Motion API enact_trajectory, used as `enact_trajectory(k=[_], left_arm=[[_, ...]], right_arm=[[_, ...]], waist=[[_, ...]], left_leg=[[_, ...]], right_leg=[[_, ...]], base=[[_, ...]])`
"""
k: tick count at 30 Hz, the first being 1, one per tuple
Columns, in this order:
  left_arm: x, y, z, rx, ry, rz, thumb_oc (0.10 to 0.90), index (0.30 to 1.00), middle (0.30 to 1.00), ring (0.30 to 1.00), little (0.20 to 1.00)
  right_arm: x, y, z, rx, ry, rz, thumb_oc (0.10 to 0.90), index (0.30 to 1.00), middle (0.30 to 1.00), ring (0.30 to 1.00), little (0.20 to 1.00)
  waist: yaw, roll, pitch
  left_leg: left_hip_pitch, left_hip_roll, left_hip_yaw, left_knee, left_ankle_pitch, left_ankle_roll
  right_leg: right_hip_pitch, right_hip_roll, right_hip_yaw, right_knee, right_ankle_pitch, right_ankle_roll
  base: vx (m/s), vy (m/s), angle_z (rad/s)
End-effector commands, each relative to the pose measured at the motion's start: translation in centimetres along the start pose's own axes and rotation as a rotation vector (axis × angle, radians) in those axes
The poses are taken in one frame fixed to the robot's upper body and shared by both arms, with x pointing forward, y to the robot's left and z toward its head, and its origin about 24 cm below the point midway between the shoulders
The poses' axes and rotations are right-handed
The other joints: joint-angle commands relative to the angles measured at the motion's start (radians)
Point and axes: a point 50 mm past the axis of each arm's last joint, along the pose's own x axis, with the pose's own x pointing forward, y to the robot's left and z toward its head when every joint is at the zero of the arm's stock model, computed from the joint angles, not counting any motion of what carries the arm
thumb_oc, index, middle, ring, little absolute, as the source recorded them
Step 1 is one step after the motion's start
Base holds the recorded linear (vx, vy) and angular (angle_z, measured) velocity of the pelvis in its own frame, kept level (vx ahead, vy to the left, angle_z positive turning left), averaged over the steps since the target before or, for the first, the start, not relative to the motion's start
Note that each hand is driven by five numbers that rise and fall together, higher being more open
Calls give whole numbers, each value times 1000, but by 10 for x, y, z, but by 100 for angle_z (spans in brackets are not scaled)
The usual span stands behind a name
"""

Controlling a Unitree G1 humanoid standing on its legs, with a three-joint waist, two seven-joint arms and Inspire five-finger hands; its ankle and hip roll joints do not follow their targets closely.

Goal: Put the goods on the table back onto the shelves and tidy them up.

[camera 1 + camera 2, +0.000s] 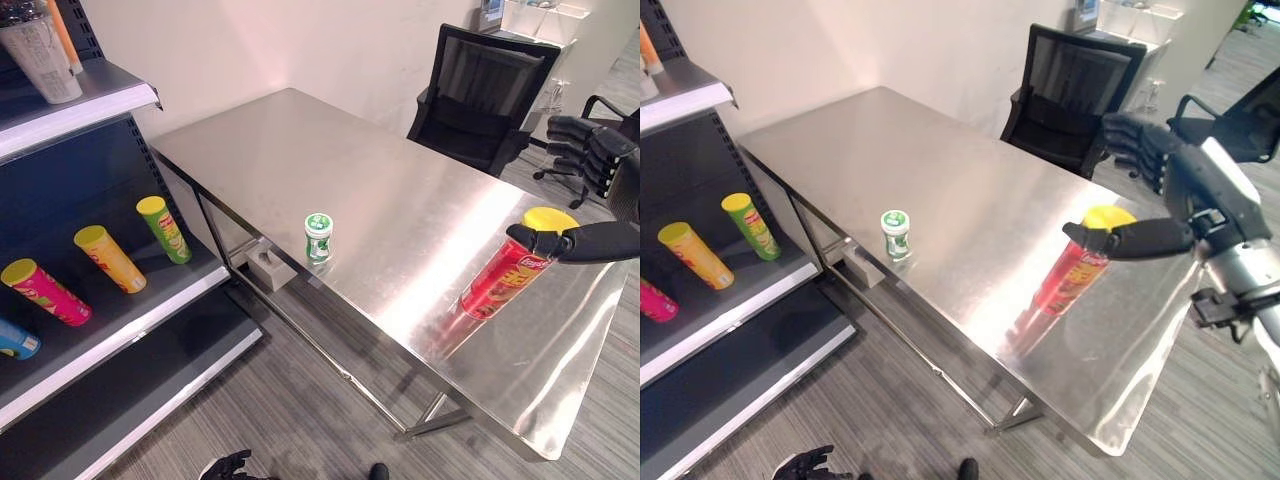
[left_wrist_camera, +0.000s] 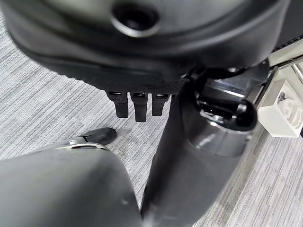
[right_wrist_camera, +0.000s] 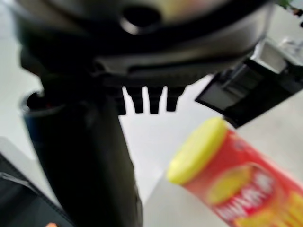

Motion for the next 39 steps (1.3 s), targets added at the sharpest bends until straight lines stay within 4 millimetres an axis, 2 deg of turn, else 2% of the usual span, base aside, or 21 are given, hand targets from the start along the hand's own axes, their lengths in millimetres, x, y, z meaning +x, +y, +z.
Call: enact_trajectory(k=[1, 6, 12, 17, 19, 24, 31, 39], left_arm=[[0, 13, 10, 93, -48, -14, 800, 900, 900, 900, 900], [0, 13, 11, 97, -48, -21, 800, 900, 900, 900, 900], [0, 13, 11, 95, -45, -20, 800, 900, 900, 900, 900], [1, 12, 13, 93, -48, -20, 800, 900, 900, 900, 900], [2, 11, 14, 91, -50, -23, 800, 900, 900, 900, 900], [2, 12, 15, 79, -47, -16, 800, 900, 900, 900, 900], [1, 15, 13, 62, -39, -3, 800, 900, 900, 900, 900], [0, 17, 9, 39, -23, 8, 800, 900, 900, 900, 900]], right_arm=[[12, -14, 53, -73, -223, 11, 800, 900, 900, 900, 900], [9, -15, 40, -85, -144, 23, 800, 900, 900, 900, 900], [5, -16, 35, -89, -110, 24, 800, 900, 900, 900, 900], [3, -13, 20, -76, -52, 12, 800, 900, 900, 900, 900], [2, -14, 8, -44, -14, -18, 800, 900, 900, 900, 900], [1, -12, -10, -10, 38, -63, 800, 900, 900, 900, 900], [1, -7, -25, 67, 57, -119, 800, 900, 900, 900, 900], [3, 9, -46, 247, 55, -197, 800, 900, 900, 900, 900]], waist=[[36, -50, -39], [31, -54, -36], [27, -56, -35], [25, -59, -30], [26, -60, -27], [32, -59, -24], [43, -57, -21], [59, -54, -16]], left_leg=[[-18, 51, 37, 12, -53, -62], [-18, 53, 40, 12, -53, -63], [-18, 55, 42, 12, -53, -64], [-16, 55, 45, 12, -54, -64], [-17, 57, 45, 12, -53, -63], [-15, 53, 42, 12, -55, -61], [-14, 50, 36, 12, -56, -59], [-14, 45, 25, 12, -59, -55]], right_leg=[[42, -79, -10, 14, -32, 102], [40, -77, -7, 14, -32, 101], [37, -75, -7, 14, -32, 102], [37, -75, -5, 14, -30, 102], [37, -75, -5, 14, -30, 101], [41, -77, -10, 14, -32, 101], [45, -79, -19, 14, -33, 100], [55, -86, -32, 14, -35, 100]], base=[[-8, -3, -5], [-4, -2, -2], [-1, 0, -2], [-1, -3, -6], [-1, 1, -6], [0, 0, 0], [0, 0, 0], [5, 2, 2]])
